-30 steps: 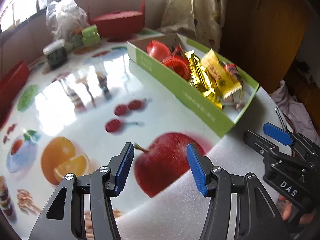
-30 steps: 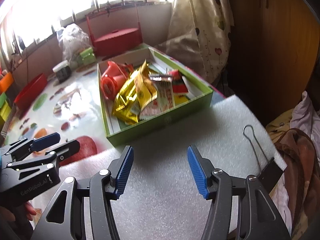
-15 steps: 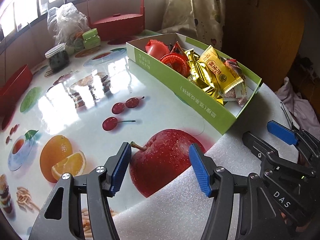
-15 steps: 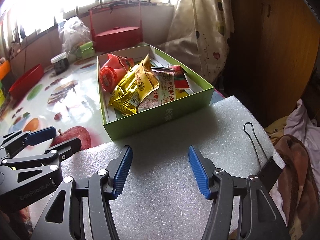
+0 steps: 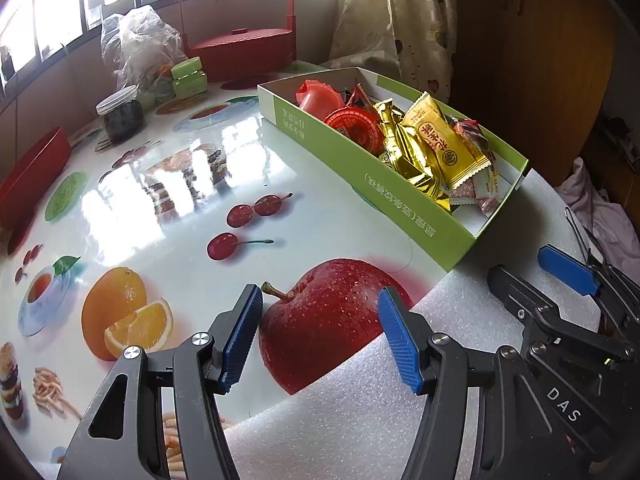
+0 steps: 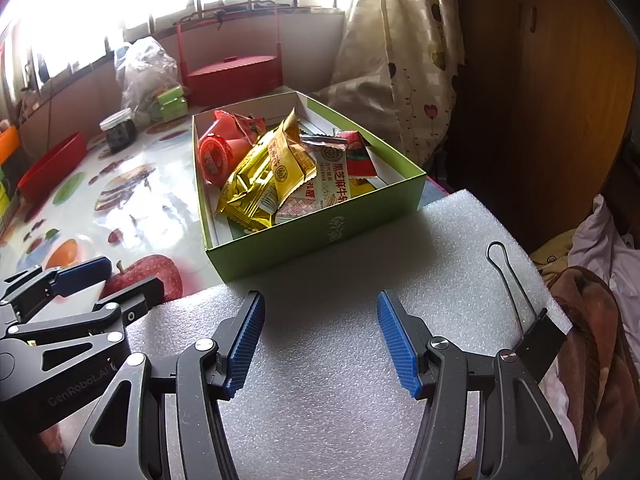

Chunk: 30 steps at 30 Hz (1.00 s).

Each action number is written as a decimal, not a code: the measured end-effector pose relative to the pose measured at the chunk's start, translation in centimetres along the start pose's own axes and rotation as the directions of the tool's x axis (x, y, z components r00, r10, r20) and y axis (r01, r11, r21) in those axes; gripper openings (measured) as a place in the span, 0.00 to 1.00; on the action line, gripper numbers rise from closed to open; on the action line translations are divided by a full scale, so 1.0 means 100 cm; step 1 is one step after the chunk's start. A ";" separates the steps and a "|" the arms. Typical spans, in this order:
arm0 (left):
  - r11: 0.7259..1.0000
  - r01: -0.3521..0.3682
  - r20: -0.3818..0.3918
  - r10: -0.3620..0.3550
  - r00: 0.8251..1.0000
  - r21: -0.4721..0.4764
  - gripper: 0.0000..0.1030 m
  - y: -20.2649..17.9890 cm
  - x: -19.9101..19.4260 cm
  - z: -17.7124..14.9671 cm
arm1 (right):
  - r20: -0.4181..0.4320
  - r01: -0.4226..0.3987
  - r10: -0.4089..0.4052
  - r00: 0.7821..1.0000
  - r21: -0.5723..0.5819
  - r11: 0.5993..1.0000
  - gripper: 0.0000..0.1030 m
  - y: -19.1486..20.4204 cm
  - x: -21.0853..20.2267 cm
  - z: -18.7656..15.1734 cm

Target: Organize snacks

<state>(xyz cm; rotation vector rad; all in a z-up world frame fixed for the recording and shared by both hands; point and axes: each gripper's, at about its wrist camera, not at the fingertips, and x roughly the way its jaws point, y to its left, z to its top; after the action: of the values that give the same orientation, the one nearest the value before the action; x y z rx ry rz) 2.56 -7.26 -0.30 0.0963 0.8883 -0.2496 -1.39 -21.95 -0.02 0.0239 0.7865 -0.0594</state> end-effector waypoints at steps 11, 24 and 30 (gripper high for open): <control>1.000 0.000 0.000 0.000 1.000 0.000 0.59 0.000 0.000 0.000 | 0.003 -0.001 0.001 1.000 0.004 1.000 0.57 -0.002 0.001 0.000; 1.000 -0.001 0.001 0.001 1.000 0.000 0.59 0.001 -0.001 0.000 | 0.005 -0.001 0.001 1.000 0.005 1.000 0.57 -0.003 0.000 0.000; 1.000 0.002 0.002 -0.002 1.000 -0.001 0.59 0.001 0.000 0.000 | 0.005 0.000 0.000 1.000 0.005 1.000 0.57 -0.004 0.000 0.000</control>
<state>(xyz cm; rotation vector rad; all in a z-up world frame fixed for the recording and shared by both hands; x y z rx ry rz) 2.58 -7.17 -0.25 0.0942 0.8869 -0.2505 -1.40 -22.31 -0.04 0.0283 0.7809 -0.0616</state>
